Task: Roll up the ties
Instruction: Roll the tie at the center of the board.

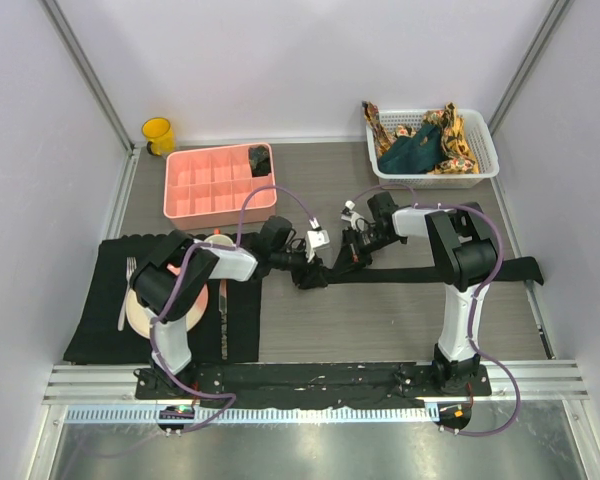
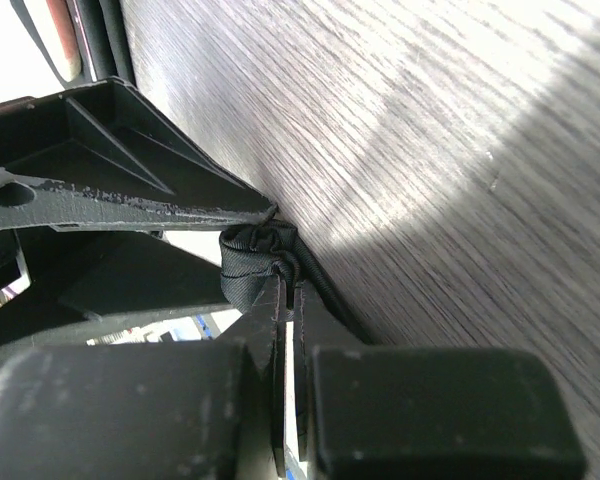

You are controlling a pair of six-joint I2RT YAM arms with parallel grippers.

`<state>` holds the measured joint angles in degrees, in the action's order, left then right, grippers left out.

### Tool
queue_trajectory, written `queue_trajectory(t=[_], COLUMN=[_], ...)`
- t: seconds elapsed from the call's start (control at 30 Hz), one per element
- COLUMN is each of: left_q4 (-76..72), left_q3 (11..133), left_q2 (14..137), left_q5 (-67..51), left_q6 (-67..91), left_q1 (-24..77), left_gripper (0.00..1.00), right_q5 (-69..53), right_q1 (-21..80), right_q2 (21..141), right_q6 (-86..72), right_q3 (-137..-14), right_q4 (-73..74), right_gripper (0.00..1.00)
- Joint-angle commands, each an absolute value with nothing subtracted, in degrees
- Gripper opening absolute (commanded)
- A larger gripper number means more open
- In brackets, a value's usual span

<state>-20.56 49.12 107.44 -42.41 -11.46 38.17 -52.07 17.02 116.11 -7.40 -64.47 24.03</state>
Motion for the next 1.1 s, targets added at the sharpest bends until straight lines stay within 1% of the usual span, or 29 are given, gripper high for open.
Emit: queue_trajectory(t=[0.0,0.1,0.17,0.2,0.27,0.33,0.37,0.4,0.47,0.53,0.67,0.73,0.77,0.87,0.93,0.97,1.03,1.07], left_q4=[-19.43,-15.56,-13.89,-13.36,-12.22,-12.65,-13.53,-14.75,-16.43,-18.36,-20.39,-19.69,-19.25,-17.76,-17.84,-17.84,-18.02,-17.93], left_q3=[47.55,48.16,48.16,48.16,48.16,47.9,47.64,47.2,47.02,47.2,47.46,47.64,47.55,46.67,45.62,45.44,45.18,45.26], left_q2=[109.34,108.37,107.32,106.97,106.53,106.17,106.17,106.35,107.05,108.45,110.65,111.09,111.27,110.57,110.22,110.39,110.57,110.65], left_q5=[-40.79,-36.75,-33.86,-33.14,-31.74,-31.64,-31.55,-31.81,-33.48,-36.9,-40.69,-40.96,-40.52,-39.56,-39.29,-39.03,-38.24,-37.71], left_q6=[-12.56,-16.95,-18.45,-18.8,-19.42,-18.81,-18.03,-16.71,-15.82,-14.94,-15.2,-16.69,-17.13,-19.06,-19.16,-19.16,-18.99,-19.07], left_q1=[39.2,40.86,41.92,42.18,42.89,42.89,42.89,42.54,41.84,40.96,40.52,40.52,40.43,40.52,40.43,40.43,40.43,40.43], left_gripper=[0.47,0.39,0.37,0.34,0.33,0.52,0.6,0.71,0.75,0.75,0.71,0.63,0.57,0.51,0.49,0.45,0.41,0.38], right_q5=[-42.45,-43.42,-43.94,-43.86,-44.12,-44.38,-44.38,-44.47,-44.38,-44.73,-44.82,-44.74,-44.82,-44.56,-44.47,-44.3,-44.3,-44.21], right_q1=[17.05,17.31,17.4,17.4,17.49,17.58,17.58,17.49,17.58,17.58,17.67,17.67,17.67,17.58,17.58,17.49,17.58,17.67], right_q2=[116.98,117.25,117.16,117.07,117.16,116.81,116.81,116.89,116.46,116.37,116.63,116.89,116.98,117.95,118.12,118.21,118.39,118.3], right_q6=[-4.74,-5.71,-6.15,-6.33,-6.5,-6.59,-6.59,-6.59,-5.54,-5.1,-4.39,-4.22,-4.22,-4.13,-3.96,-3.96,-3.96,-4.04], right_q3=[-62.32,-62.23,-62.23,-62.23,-62.14,-61.53,-61.26,-61.26,-60.91,-60.91,-62.14,-62.66,-62.84,-63.46,-63.63,-63.72,-64.24,-64.51], right_q4=[19.34,18.63,18.2,18.11,17.84,17.32,16.97,17.05,17.4,17.23,17.4,17.49,17.49,17.75,17.75,17.75,18.28,18.63], right_gripper=[0.01,0.01,0.01,0.01,0.01,0.01,0.01,0.01,0.01,0.01,0.01,0.01,0.01,0.01,0.01,0.01,0.01,0.03])
